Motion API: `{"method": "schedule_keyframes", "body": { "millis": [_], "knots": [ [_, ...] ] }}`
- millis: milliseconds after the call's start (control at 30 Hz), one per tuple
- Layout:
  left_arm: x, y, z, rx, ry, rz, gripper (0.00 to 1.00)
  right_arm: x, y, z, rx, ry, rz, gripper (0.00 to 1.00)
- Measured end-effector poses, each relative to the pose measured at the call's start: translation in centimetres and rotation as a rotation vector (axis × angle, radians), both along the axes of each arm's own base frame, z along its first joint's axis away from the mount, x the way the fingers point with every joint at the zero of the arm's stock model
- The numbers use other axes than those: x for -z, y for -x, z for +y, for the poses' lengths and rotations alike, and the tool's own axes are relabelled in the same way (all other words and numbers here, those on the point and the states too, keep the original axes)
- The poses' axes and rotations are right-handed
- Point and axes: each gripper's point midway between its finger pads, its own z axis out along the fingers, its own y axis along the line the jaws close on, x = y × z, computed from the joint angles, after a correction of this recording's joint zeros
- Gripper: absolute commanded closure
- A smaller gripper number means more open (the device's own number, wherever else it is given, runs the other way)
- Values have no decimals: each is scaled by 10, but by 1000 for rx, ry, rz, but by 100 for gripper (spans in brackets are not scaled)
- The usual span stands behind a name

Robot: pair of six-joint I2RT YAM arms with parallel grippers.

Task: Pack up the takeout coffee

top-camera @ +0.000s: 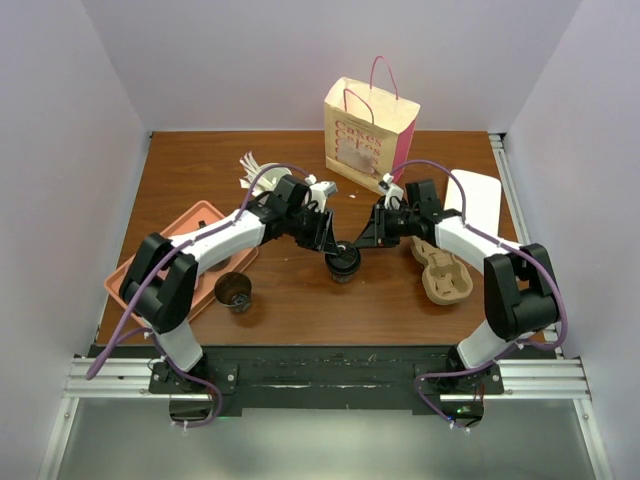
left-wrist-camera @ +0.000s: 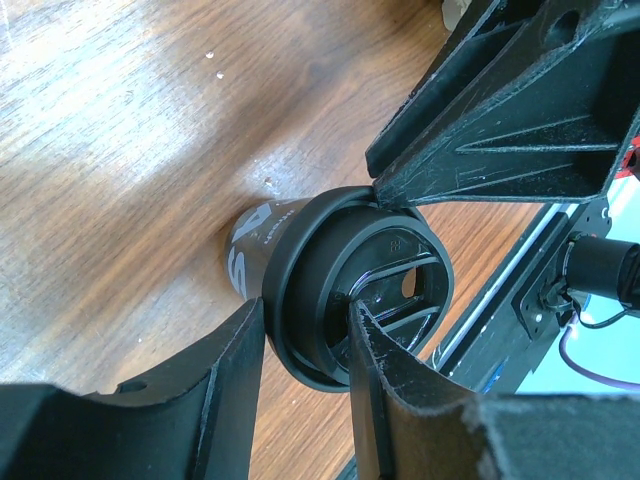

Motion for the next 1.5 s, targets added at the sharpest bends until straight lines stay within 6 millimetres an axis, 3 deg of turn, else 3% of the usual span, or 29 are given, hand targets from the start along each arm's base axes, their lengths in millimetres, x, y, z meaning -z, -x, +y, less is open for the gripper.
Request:
{"method": "schedule_keyframes", "body": {
  "millis": [367,567,967,1200,1500],
  "knots": [
    [-1,1,0,-19,4,10,62,-6,-2,-3,26,48,15,62],
    [-1,2,0,-41,7,27,62,-19,-2,-8,50,109,52,65],
    [-1,2,1,-58,2,38,62,-27,44,-14,-19,77,91,62],
    [-1,2,0,-64,-2,46,62,-14,67,-14,-65,45,158,63],
    [-1,2,0,-70,-3,56,63,-5,72,-9,-43,-3,199,62]
  ]
}}
